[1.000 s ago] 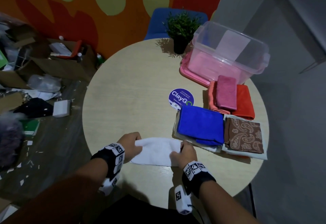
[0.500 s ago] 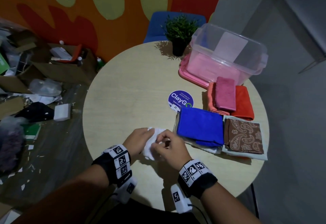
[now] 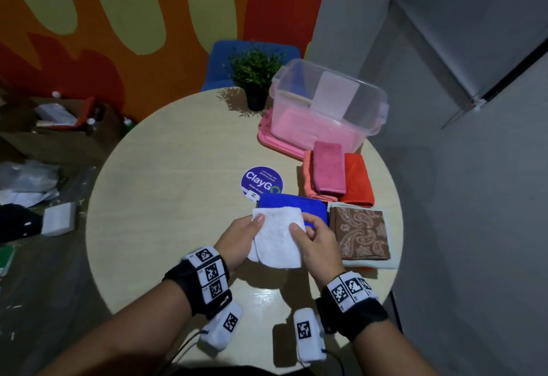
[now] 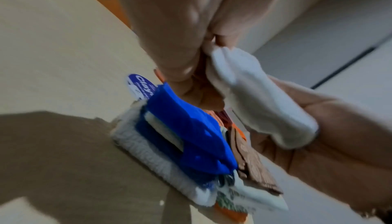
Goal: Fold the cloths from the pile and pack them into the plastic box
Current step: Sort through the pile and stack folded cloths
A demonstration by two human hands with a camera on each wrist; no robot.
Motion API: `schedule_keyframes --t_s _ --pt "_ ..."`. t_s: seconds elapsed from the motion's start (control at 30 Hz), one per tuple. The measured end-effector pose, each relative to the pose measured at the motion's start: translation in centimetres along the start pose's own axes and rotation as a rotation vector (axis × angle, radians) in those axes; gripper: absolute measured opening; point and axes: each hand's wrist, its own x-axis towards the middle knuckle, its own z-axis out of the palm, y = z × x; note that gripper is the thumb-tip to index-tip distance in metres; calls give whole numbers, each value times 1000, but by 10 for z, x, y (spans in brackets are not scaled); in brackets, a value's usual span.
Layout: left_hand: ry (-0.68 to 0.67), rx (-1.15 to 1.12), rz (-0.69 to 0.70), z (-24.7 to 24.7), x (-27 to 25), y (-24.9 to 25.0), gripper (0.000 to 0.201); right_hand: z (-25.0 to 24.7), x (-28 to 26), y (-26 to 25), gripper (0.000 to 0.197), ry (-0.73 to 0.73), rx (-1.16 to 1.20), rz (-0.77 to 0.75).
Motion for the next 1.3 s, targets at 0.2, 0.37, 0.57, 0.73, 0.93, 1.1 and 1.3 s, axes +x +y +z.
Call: schedule_keyframes --t_s 0.2,0.37,0.57,0.73,0.93,1.1,1.3 --pt "19 281 10 72 32 -10 31 -70 7 9 28 317 -252 -34" --pt "30 490 138 122 67 -6 22 -114 24 9 42 506 -331 -115" --pt "322 1289 260 125 88 -9 47 -115 47 29 50 417 -1125 -165" --pt "144 1587 -7 98 101 -68 83 -98 61 69 73 235 -1244 16" --pt "160 1639 -27 100 99 -67 80 -98 59 50 80 220 -1075 109" --pt "300 1334 166 102 92 -11 46 -132 79 -24 75 387 -852 -7" --pt "310 1059 327 83 100 50 22 -151 188 -107 63 456 -627 15"
